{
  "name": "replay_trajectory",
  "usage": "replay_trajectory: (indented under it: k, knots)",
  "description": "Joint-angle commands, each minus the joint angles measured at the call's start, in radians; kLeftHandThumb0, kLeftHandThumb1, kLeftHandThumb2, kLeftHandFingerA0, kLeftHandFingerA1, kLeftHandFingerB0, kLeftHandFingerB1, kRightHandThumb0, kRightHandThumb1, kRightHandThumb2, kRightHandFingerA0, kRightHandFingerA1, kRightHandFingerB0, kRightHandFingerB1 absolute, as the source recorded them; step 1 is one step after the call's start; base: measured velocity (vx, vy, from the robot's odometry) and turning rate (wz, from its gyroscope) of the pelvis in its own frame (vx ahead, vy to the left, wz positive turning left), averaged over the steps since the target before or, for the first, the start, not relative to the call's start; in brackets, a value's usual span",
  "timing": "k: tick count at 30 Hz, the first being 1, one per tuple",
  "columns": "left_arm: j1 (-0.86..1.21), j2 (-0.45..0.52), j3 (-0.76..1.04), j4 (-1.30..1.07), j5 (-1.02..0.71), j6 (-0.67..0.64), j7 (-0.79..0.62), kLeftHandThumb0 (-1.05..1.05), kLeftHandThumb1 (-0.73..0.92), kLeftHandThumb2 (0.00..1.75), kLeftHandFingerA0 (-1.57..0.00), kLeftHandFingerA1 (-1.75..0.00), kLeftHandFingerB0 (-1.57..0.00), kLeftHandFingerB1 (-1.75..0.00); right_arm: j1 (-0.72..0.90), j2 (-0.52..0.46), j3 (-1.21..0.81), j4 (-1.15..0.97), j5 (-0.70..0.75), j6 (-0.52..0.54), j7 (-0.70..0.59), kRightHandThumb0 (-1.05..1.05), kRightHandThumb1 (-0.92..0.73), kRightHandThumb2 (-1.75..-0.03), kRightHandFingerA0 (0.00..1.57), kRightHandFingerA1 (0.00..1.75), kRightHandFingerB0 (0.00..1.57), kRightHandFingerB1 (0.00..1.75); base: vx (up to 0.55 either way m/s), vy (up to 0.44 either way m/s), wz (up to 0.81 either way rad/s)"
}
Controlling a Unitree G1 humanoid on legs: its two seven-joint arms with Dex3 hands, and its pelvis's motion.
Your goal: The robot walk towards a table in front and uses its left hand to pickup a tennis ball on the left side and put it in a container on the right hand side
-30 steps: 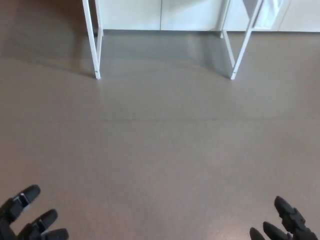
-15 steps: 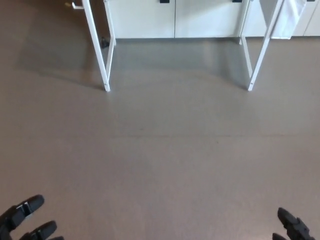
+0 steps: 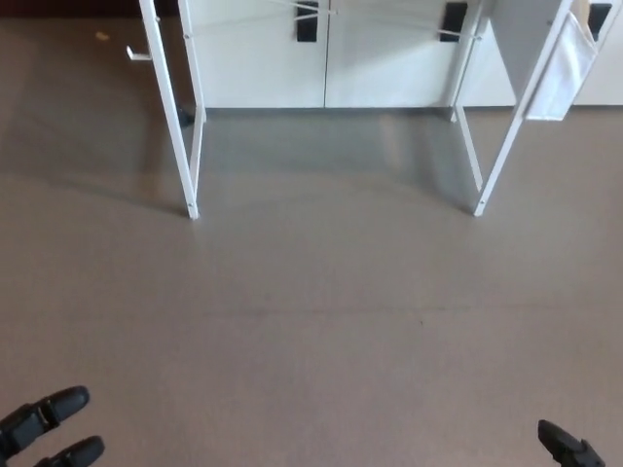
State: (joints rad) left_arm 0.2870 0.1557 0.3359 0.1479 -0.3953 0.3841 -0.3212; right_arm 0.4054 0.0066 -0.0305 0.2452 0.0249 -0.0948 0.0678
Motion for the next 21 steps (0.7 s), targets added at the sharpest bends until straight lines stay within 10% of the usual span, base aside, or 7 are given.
replay_trajectory:
  k: [1, 10, 11, 12, 18, 19, 21]
  knots:
    - [0.03, 0.002, -0.004, 0.014, 0.011, -0.045, -0.016, 0.38, 0.34, 0.63, -0.3, -0.65, -0.39, -0.62, 0.026, -0.003, -0.011, 0.028, -0.01, -0.053, -0.023, -0.42, -0.62, -0.58, 0.0, 0.47, 0.0, 0.32, 0.22, -0.114, 0.05]
    - [0.193, 0.003, -0.026, 0.008, 0.047, -0.144, -0.047, 0.21, 0.13, 0.74, -0.29, -0.63, -0.28, -0.6, 0.171, -0.012, 0.022, 0.055, -0.053, -0.167, -0.029, -0.37, -0.58, -0.63, 0.0, 0.46, 0.01, 0.33, 0.25, -0.166, 0.05]
    - [0.175, 0.005, -0.026, 0.018, 0.05, -0.145, -0.04, 0.26, 0.31, 0.5, -0.35, -0.64, -0.4, -0.57, 0.16, -0.017, 0.031, 0.042, -0.071, -0.164, -0.042, -0.44, -0.51, -0.73, 0.0, 0.49, 0.01, 0.36, 0.22, -0.1, -0.06]
    - [0.17, 0.006, -0.029, 0.009, 0.051, -0.143, -0.037, 0.19, 0.15, 0.75, -0.29, -0.63, -0.28, -0.6, 0.145, -0.018, 0.029, 0.05, -0.068, -0.163, -0.042, -0.34, -0.56, -0.62, 0.0, 0.51, 0.01, 0.37, 0.18, -0.072, -0.08]
    - [0.084, 0.01, -0.035, 0.013, 0.057, -0.13, -0.008, 0.22, 0.21, 0.78, -0.28, -0.63, -0.27, -0.6, 0.072, -0.009, 0.023, -0.007, -0.037, -0.062, -0.04, -0.34, -0.53, -0.77, 0.0, 0.42, 0.0, 0.31, 0.16, 0.055, -0.11]
    - [0.085, 0.014, -0.042, 0.014, 0.067, -0.147, -0.017, 0.31, 0.37, 0.51, -0.33, -0.63, -0.4, -0.57, 0.067, -0.012, 0.022, -0.009, -0.033, -0.059, -0.033, -0.3, -0.6, -0.66, 0.03, 0.42, 0.0, 0.27, 0.25, 0.163, -0.25]
    - [0.078, 0.011, -0.041, 0.005, 0.059, -0.131, -0.01, 0.29, 0.23, 0.82, -0.28, -0.64, -0.27, -0.6, 0.052, -0.009, 0.019, -0.017, -0.025, -0.045, -0.029, -0.33, -0.59, -0.66, 0.01, 0.43, 0.01, 0.27, 0.37, 0.172, 0.11]
